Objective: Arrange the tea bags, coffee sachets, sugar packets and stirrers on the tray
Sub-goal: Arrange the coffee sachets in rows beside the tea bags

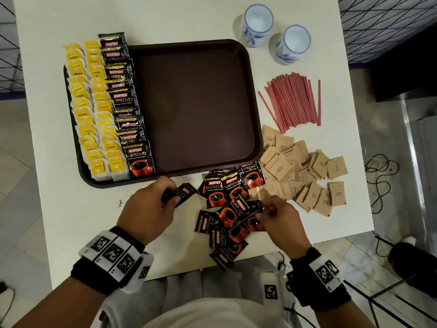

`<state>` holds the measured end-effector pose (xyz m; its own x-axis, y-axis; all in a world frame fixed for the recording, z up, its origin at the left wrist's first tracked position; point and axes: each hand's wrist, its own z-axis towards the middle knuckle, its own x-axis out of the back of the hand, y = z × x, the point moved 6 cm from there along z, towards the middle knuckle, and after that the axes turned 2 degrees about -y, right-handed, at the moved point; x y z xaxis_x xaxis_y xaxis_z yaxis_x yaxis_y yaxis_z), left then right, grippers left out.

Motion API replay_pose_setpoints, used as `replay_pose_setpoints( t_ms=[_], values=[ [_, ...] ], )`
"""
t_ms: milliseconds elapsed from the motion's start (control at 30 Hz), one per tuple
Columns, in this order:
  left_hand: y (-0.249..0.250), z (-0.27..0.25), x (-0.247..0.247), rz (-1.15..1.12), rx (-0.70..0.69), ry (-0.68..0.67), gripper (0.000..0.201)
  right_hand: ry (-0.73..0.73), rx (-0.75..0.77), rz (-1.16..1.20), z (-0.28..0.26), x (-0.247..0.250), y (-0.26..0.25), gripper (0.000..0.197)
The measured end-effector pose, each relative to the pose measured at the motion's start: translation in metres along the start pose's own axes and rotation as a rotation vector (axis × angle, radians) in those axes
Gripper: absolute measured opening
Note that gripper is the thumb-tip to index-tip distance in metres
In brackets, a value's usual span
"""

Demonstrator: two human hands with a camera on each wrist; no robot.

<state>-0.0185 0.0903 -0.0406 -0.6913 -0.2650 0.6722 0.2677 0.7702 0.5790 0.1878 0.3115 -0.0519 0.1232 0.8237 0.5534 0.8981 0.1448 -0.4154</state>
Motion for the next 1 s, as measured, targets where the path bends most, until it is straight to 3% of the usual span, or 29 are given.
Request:
replay_pose_setpoints(
  t_ms=[133, 267, 367, 500, 833, 1000],
  values=[
    [0.005, 0.001, 0.02, -0.197, -0.049, 0.025, 0.039, -0.05, 0.018, 0.078, -0.006, 0.024, -0.008, 0.017],
    [0.013, 0.011, 0.033, -0.424, -0.092, -0.014, 0.058, 0.048, 0.034, 0.128, 0.0, 0.05, -0.009, 0.021],
    [0.02, 0.022, 0.045, -0.487, -0.122, 0.022, 0.04, 0.07, 0.055, 0.202, 0.002, 0.06, -0.021, 0.018],
    [0.02, 0.042, 0.055, -0.758, -0.024, 0.057, 0.02, 0.078, 0.142, 0.271, 0.007, 0.068, -0.051, 0.019],
    [0.002, 0.108, 0.134, -0.436, -0.07, 0.105, 0.022, -0.164, 0.353, 0.433, 0.069, 0.014, -0.183, 0.003],
    [-0.003, 0.159, 0.17, -0.296, -0.109, 0.154, 0.018, -0.184, 0.424, 0.48, 0.099, -0.008, -0.246, 0.007]
  ],
)
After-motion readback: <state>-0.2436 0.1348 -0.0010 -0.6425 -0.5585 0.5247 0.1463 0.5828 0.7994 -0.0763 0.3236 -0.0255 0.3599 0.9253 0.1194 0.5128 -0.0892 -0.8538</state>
